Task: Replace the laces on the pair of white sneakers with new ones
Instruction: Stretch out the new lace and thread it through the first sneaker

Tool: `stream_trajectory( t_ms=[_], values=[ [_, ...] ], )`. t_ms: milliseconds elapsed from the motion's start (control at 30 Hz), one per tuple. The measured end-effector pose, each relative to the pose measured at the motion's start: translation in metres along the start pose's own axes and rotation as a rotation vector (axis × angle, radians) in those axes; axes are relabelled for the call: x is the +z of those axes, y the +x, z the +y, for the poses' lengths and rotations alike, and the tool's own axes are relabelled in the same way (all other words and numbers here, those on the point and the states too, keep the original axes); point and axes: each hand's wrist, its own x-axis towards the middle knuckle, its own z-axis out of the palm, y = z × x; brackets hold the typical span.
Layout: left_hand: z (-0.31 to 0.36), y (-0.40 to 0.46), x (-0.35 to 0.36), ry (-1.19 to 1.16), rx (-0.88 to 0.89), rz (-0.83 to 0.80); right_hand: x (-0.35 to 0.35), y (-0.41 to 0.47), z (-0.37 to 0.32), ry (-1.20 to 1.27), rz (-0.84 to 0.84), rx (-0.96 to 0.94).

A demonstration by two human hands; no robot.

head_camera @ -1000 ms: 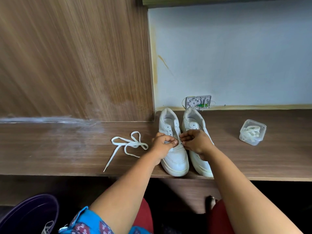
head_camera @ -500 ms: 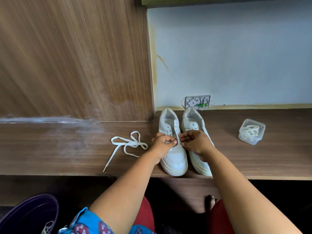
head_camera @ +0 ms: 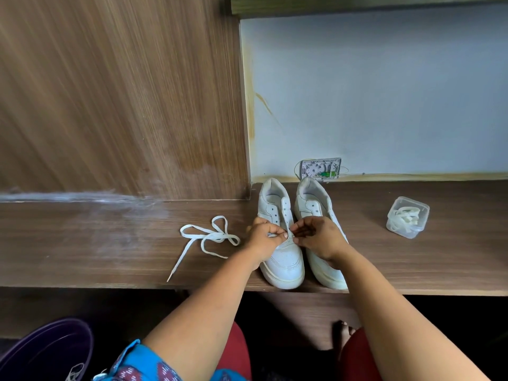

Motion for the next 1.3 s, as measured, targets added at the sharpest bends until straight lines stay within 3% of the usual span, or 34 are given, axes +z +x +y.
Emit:
stream_trajectory(
  t_ms=[333,467,567,633,700,733,833,900,967,1000,1067,1100,1133,1167,1200,1233,1300],
  values=[
    [0.009,-0.004,-0.013,0.306,0.111,-0.096,0.006,0.001,0.003,-0.416,0.158,-0.179],
    [0.014,-0.004,-0.018,0.553,0.165,-0.196,0.001,-0.005,-0.008,0.005,0.301,-0.168],
    [0.019,-0.005,-0.021,0.667,0.188,-0.238,-0.002,-0.014,-0.033,0.546,0.494,-0.307],
    [0.021,-0.006,-0.023,0.691,0.199,-0.264,-0.004,-0.016,-0.042,0.647,0.635,-0.404],
    [0.022,-0.007,-0.025,0.669,0.207,-0.285,-0.008,-0.015,-0.040,0.328,0.695,-0.456],
    [0.022,-0.007,-0.027,0.656,0.209,-0.294,-0.009,-0.014,-0.037,0.027,0.615,-0.447],
    [0.021,-0.006,-0.030,0.655,0.213,-0.319,-0.006,-0.009,-0.018,-0.869,0.147,-0.229],
    [0.020,-0.007,-0.032,0.658,0.220,-0.320,-0.003,-0.010,-0.015,-1.017,0.038,-0.144],
    [0.020,-0.008,-0.031,0.672,0.227,-0.313,-0.002,-0.010,-0.018,-0.730,0.105,-0.269],
    [0.019,-0.009,-0.031,0.678,0.228,-0.312,-0.003,-0.010,-0.021,-0.445,0.184,-0.308],
    [0.019,-0.009,-0.031,0.670,0.221,-0.315,-0.014,-0.014,-0.041,0.382,0.288,-0.297],
    [0.018,-0.008,-0.031,0.659,0.215,-0.316,-0.022,-0.019,-0.053,0.825,0.247,-0.293],
    [0.017,-0.007,-0.031,0.650,0.210,-0.316,-0.029,-0.024,-0.064,1.150,0.169,-0.276],
    [0.016,-0.006,-0.031,0.645,0.206,-0.315,-0.035,-0.027,-0.071,1.310,0.126,-0.259],
    [0.016,-0.006,-0.030,0.645,0.204,-0.313,-0.040,-0.027,-0.075,1.247,0.122,-0.219],
    [0.016,-0.005,-0.030,0.649,0.201,-0.311,-0.040,-0.025,-0.074,0.973,0.152,-0.174],
    [0.017,-0.004,-0.028,0.664,0.191,-0.310,-0.025,-0.022,-0.058,0.118,0.176,-0.082]
  ],
)
